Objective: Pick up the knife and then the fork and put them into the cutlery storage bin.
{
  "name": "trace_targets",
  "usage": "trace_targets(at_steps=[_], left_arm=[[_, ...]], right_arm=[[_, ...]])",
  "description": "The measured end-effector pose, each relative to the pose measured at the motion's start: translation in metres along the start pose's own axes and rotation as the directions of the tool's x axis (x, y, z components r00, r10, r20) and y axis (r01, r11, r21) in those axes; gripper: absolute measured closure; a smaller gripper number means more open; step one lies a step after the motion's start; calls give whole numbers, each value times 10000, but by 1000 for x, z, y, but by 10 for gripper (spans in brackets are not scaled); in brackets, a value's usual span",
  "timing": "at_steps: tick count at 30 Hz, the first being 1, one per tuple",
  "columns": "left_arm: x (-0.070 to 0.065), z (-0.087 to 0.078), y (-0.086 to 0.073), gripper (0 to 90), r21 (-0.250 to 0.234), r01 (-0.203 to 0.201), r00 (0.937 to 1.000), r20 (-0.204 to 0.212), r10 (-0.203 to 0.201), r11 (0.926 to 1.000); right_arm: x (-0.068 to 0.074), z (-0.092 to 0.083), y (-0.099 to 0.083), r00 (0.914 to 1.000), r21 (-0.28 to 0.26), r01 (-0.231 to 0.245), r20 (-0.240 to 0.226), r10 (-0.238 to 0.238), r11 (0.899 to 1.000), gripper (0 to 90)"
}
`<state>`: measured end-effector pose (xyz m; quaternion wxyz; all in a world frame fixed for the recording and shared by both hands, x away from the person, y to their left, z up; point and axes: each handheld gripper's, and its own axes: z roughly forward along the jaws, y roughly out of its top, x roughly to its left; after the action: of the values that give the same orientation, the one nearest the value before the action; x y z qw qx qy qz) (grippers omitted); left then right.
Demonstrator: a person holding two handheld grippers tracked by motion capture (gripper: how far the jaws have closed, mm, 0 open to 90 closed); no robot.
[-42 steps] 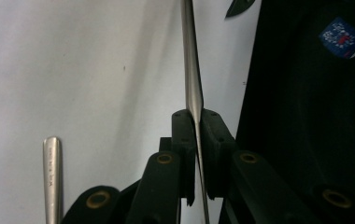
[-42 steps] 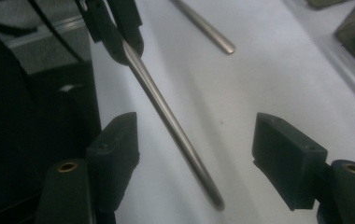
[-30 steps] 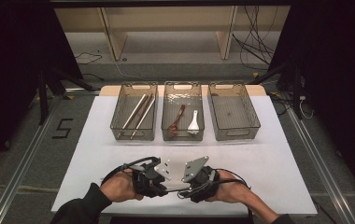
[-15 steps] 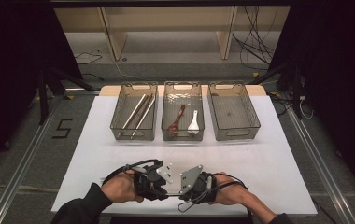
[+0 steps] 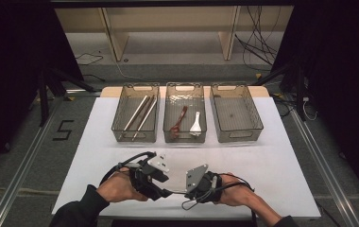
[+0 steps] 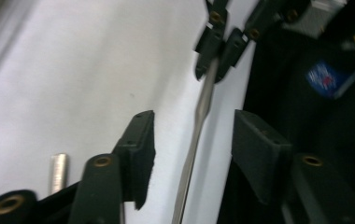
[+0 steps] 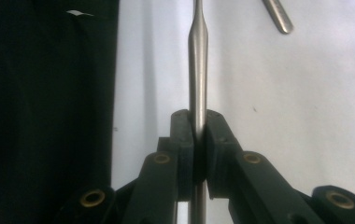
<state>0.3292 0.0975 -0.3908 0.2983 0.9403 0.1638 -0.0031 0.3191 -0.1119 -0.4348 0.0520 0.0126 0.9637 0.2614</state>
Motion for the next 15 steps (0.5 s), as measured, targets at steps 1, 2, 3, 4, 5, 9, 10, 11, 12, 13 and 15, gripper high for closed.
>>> trace_targets(at_steps=[1,2,3,4,5,9,10,11,12,13,15], left_arm=[[1,-2,0,432,-136,121,9998,-175,-123,9998],[2,-5,0,398,-317,216,9990,-385,-229,9993],[3,-7,0,381,-525,353,9981,-488,-379,9980],[5,-9,-1,367,-703,478,9972,-540,-517,9964],[6,-12,-1,351,-907,644,9958,-589,-699,9938],[8,-20,-3,295,-1533,889,9911,-842,-1026,9842],[9,-21,-4,280,-1641,943,9899,-894,-1100,9819],[10,-22,-5,275,-1777,977,9890,-924,-1155,9792],[10,-23,-7,263,-1847,1016,9878,-978,-1211,9775],[11,-23,-8,247,-1948,1014,9868,-1044,-1234,9756],[13,-23,-12,224,-2097,1047,9840,-1200,-1318,9722]], right_arm=[[-1,-1,-1,9999,4,-108,49,108,9999,843],[-2,-2,-2,9997,19,-214,92,214,9998,843],[-3,-3,-3,9994,7,-311,154,311,9995,843],[-5,-4,-4,9988,29,-454,209,453,9990,843],[-6,-5,-5,9980,-4,-562,305,562,9984,843],[-14,-8,-10,9901,-28,-1208,720,1207,9927,843],[-16,-9,-12,9871,-22,-1384,807,1381,9904,843],[-18,-10,-14,9841,-43,-1549,874,1547,9879,843],[-20,-11,-15,9800,-89,-1727,989,1727,9849,843],[-22,-13,-17,9765,-150,-1864,1070,1869,9824,843],[-27,-16,-21,9672,-261,-2180,1280,2196,9756,843]])
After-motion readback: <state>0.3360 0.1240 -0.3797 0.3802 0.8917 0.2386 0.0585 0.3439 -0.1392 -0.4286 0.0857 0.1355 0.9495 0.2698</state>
